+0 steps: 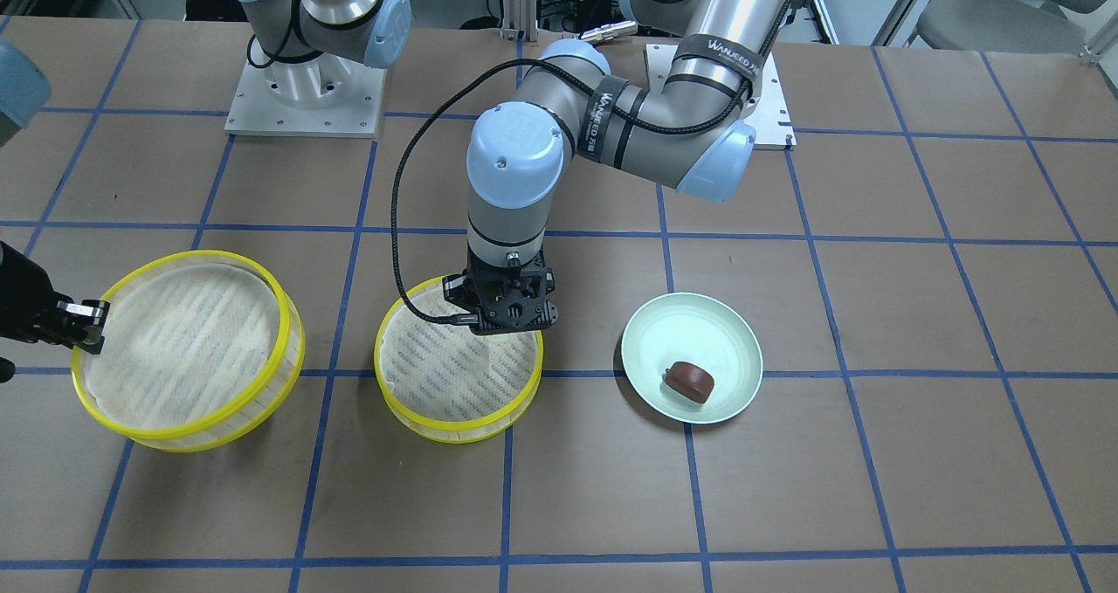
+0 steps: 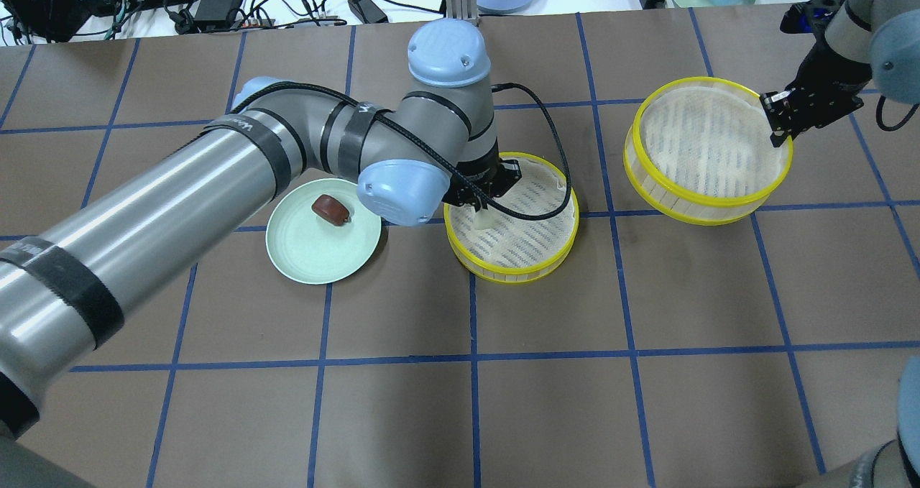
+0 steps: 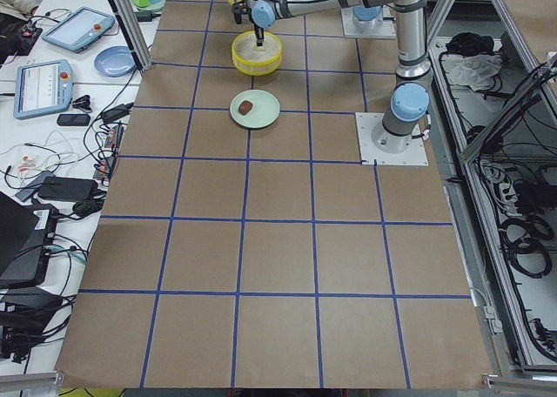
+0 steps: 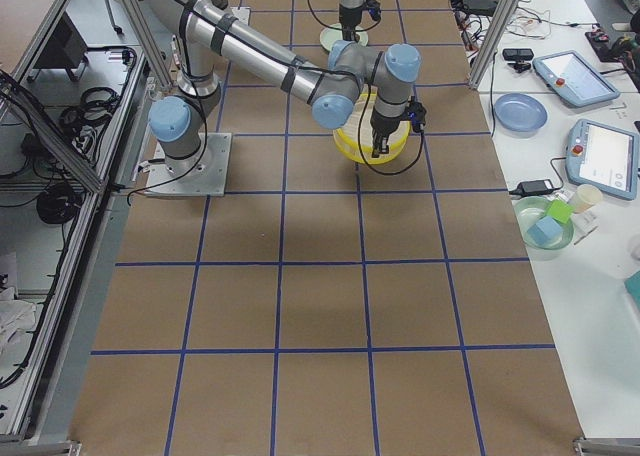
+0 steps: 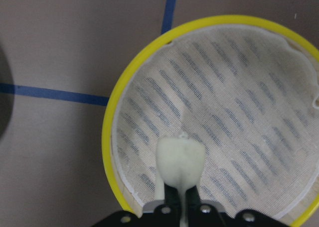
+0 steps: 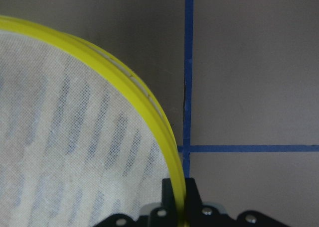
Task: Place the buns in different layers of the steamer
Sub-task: 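Lower the white bun into the bottom tier and open the left gripper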
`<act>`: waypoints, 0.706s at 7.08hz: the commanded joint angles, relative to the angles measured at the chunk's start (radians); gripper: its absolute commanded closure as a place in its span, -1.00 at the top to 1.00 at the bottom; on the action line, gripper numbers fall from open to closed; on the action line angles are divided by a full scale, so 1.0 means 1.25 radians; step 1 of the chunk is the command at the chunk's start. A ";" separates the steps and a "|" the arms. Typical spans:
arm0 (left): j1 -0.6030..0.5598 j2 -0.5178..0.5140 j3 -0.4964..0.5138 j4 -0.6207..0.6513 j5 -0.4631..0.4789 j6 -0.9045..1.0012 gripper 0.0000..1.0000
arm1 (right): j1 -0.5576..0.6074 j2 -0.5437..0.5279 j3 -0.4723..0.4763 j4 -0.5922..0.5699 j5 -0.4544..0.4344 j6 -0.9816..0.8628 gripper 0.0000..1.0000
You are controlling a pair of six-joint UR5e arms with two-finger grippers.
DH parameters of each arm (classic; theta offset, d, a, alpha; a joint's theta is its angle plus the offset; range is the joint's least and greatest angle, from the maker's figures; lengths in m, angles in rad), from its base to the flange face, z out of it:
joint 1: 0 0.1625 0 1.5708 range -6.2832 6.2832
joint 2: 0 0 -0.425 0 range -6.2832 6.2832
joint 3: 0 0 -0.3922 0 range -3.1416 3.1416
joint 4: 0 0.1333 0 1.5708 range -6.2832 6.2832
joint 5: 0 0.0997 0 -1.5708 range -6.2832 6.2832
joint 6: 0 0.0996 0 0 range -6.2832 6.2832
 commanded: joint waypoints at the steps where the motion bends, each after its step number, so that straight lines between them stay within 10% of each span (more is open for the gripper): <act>1: -0.014 -0.019 -0.017 0.025 0.001 -0.002 0.73 | 0.000 0.000 0.000 0.004 0.000 0.001 -1.00; 5: -0.010 0.002 -0.019 0.066 0.001 0.005 1.00 | 0.010 -0.011 0.005 0.013 0.002 0.021 -1.00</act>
